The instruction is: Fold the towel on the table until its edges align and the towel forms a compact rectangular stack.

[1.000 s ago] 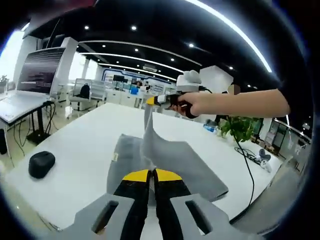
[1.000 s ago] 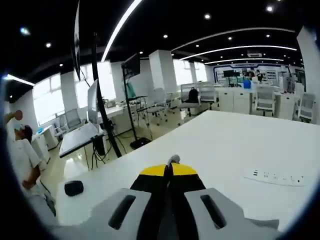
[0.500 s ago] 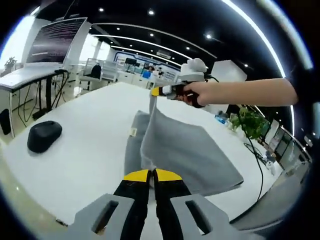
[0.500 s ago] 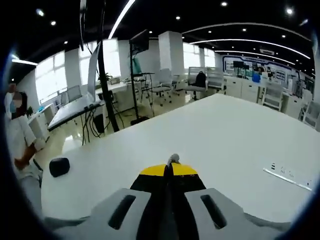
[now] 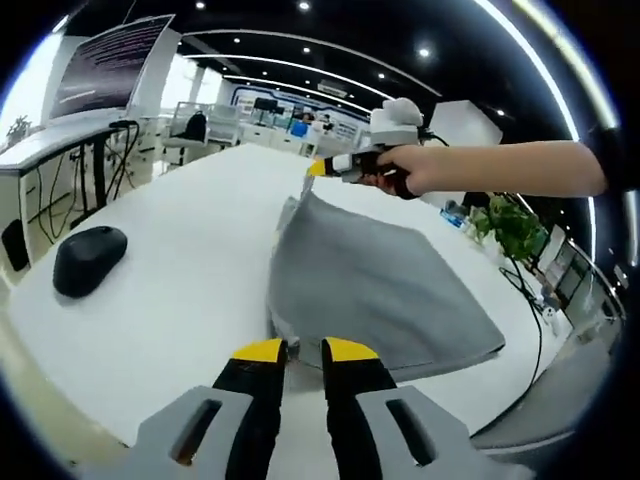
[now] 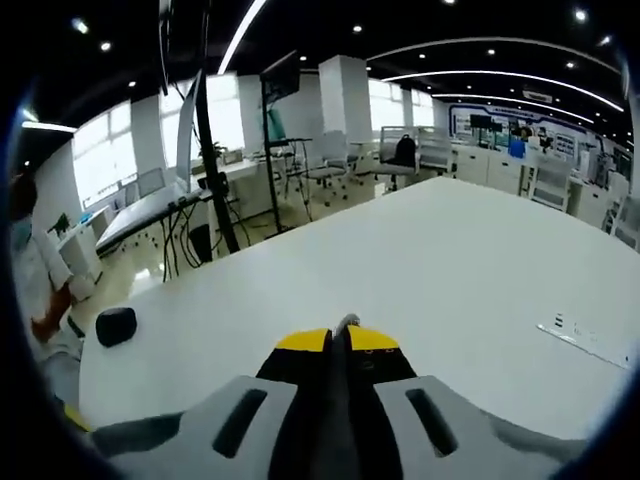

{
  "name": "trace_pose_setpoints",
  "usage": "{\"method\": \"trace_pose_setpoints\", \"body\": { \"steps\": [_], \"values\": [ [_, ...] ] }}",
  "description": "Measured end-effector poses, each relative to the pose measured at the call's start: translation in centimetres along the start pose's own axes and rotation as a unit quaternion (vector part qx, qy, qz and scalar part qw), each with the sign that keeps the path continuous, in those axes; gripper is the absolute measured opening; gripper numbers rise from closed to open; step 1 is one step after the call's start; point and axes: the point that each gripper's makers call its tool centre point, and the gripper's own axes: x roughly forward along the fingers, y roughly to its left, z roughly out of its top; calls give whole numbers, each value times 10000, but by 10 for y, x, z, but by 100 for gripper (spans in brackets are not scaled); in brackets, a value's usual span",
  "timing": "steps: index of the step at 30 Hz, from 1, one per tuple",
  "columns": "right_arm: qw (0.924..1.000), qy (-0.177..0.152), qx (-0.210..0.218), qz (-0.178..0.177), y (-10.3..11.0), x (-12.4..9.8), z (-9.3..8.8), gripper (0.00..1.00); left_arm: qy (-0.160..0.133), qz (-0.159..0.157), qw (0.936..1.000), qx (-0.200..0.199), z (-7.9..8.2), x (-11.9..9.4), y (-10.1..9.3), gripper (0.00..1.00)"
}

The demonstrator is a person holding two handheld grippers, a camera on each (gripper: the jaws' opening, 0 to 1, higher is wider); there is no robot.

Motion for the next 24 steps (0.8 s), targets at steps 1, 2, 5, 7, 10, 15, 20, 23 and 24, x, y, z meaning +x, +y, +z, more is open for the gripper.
{"method": "trace_pose_setpoints", "body": {
  "steps": [1,2,5,7,10,15,20,23,24],
  "values": [
    [10000,-42,0,-40,-4,0,3,5,-45,47,10000,43,4,-1,1,21],
    [10000,-64,14,-61,-7,-2,5,5,-81,76,9999,59,6,-1,1,23],
    [9999,-118,56,-110,-14,-13,12,6,-141,68,9998,93,12,-2,-3,24],
    [9998,-147,49,-130,-19,-17,15,5,-167,50,9997,146,16,-2,-7,25],
    [9997,-186,62,-156,-25,-27,18,6,-185,-12,9996,225,19,-2,-12,25],
    [9993,-246,121,-250,-38,-46,20,8,-185,-140,9990,369,22,-3,-32,27],
    [9989,-239,176,-359,-57,-62,15,9,-121,-227,9987,451,19,0,-46,30],
    [9987,-227,190,-403,-63,-73,10,9,-113,-299,9984,462,18,1,-54,32],
    [9986,-227,201,-439,-68,-78,8,9,-96,-348,9982,482,17,2,-59,33]
  ]
}}
